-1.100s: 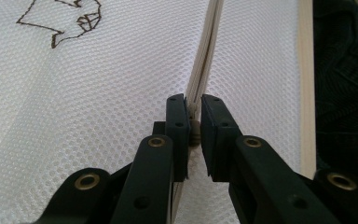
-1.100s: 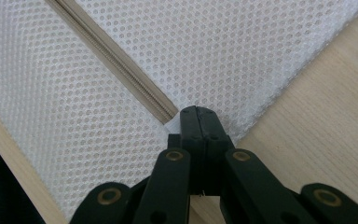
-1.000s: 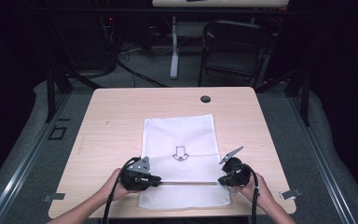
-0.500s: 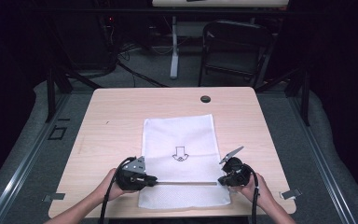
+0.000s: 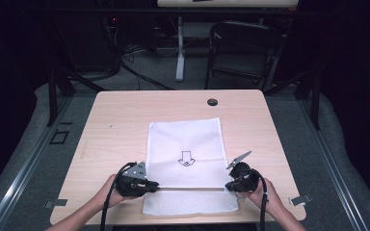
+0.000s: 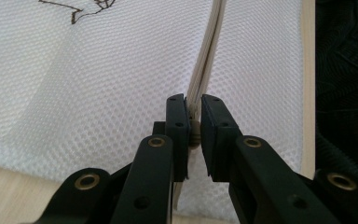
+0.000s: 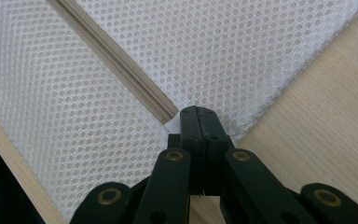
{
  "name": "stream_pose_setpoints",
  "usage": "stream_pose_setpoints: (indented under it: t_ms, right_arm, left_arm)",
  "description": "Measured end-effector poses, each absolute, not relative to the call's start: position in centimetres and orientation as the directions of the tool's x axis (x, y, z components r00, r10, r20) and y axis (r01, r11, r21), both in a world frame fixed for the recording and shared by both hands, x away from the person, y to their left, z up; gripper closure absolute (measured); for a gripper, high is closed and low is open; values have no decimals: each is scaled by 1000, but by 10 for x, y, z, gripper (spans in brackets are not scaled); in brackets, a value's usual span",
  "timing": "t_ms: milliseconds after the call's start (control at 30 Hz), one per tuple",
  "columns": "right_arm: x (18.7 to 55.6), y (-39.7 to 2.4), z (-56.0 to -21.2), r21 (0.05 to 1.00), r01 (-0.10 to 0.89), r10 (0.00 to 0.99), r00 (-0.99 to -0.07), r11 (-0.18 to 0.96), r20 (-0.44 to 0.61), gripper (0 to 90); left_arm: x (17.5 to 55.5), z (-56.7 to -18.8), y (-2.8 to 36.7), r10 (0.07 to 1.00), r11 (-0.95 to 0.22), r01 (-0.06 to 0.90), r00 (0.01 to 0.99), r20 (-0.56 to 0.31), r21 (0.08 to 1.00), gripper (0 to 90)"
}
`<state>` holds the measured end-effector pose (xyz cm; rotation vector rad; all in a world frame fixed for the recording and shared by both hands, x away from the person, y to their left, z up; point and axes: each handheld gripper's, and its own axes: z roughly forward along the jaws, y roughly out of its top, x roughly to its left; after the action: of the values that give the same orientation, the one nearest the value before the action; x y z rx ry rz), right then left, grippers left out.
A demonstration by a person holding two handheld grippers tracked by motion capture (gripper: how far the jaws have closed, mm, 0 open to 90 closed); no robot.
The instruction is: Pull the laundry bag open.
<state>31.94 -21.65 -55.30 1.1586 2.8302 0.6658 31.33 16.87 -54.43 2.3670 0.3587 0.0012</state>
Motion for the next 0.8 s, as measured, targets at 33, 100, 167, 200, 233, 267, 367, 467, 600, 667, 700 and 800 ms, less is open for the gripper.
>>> stream_pose_setpoints:
  t_ms: [33, 100, 167, 200, 233, 267, 367, 467, 600, 667, 700, 800]
  right_arm:
    - [319, -216, -553, 394, 671, 676, -721, 628, 151, 900]
    - [320, -217, -553, 393, 670, 676, -722, 630, 148, 900]
    - [319, -217, -553, 392, 671, 677, -721, 629, 147, 900]
    - [319, -216, -553, 396, 671, 676, -721, 627, 151, 900]
    - [319, -217, -553, 395, 670, 676, -722, 629, 147, 900]
    - [319, -217, -553, 392, 670, 677, -722, 631, 144, 900]
    - [320, -217, -553, 393, 670, 676, -722, 629, 149, 900]
    - [319, -217, -553, 394, 670, 676, -722, 629, 148, 900]
    - [319, -217, -554, 393, 670, 677, -722, 629, 146, 900]
    - [320, -217, -554, 393, 671, 677, -721, 629, 146, 900]
    - [320, -218, -554, 393, 671, 677, -721, 629, 147, 900]
    - [320, -218, -554, 395, 672, 678, -720, 626, 150, 900]
  left_arm:
    - [313, -544, 170, 259, -697, 255, 961, -96, 670, 822]
    - [313, -543, 172, 259, -697, 253, 961, -93, 670, 822]
    - [312, -543, 176, 271, -699, 260, 958, -90, 666, 823]
    - [312, -542, 179, 273, -695, 263, 957, -92, 669, 822]
    - [313, -542, 181, 278, -695, 265, 956, -90, 668, 822]
    - [312, -541, 183, 283, -693, 270, 955, -92, 669, 823]
    - [311, -541, 185, 290, -693, 271, 953, -85, 668, 823]
    - [311, -541, 185, 286, -690, 269, 954, -88, 672, 823]
    - [311, -542, 186, 288, -688, 273, 953, -93, 673, 823]
    - [311, -542, 186, 288, -694, 270, 954, -86, 668, 823]
    - [311, -542, 187, 291, -690, 275, 952, -92, 669, 823]
    - [310, -541, 191, 305, -691, 284, 948, -88, 665, 823]
